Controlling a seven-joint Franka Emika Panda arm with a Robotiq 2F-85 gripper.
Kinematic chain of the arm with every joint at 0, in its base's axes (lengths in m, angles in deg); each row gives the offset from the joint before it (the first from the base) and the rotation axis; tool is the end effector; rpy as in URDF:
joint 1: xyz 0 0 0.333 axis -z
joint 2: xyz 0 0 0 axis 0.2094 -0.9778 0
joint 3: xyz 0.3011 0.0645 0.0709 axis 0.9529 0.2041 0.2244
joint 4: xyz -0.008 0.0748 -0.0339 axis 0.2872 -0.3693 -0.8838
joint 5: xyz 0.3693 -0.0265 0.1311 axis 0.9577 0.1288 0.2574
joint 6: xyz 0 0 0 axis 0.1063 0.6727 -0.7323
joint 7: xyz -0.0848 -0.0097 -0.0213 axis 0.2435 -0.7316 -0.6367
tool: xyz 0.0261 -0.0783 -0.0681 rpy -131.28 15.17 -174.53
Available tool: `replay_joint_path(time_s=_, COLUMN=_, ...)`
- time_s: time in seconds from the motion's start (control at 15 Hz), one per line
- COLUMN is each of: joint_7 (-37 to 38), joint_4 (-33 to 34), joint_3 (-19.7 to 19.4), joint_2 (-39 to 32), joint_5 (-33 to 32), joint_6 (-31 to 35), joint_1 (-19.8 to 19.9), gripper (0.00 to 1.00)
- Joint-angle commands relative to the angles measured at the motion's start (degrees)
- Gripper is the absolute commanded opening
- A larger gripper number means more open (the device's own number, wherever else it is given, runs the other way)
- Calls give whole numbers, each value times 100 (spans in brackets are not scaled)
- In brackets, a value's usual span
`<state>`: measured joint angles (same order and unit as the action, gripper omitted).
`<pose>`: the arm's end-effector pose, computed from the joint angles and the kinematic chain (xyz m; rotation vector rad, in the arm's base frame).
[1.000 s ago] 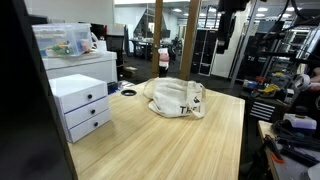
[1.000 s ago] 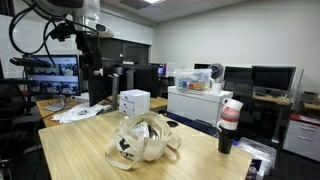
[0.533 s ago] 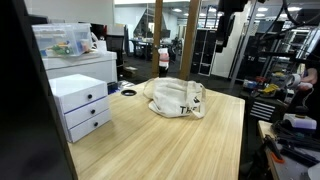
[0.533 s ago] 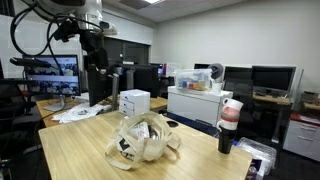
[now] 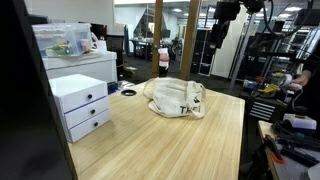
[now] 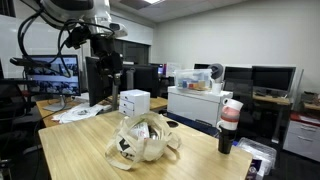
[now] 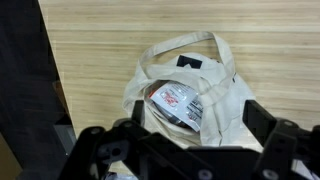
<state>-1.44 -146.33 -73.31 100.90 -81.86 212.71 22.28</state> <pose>0.4006 -0.1476 0.4522 2.9148 -0.2320 0.1164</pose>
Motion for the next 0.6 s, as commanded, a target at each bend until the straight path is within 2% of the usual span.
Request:
replay_joint_path(time_s=0.0, joint_7=-82, joint_4=11, joint_3=-25, joint_2=-189, joint_5=-240, joint_6=417, joint_1=152, gripper=100)
replay_joint_path(time_s=0.07, joint_7=-17, joint_4=12, joint_3=-7, joint_2=-116, joint_5=-50, joint_6=199, joint_1=106, gripper=100)
replay_joint_path(time_s=0.53, joint_7=-17, joint_4=16, joint_3=-12, joint_2=-173, joint_5=-112, joint_6=301, joint_1=129, gripper=100)
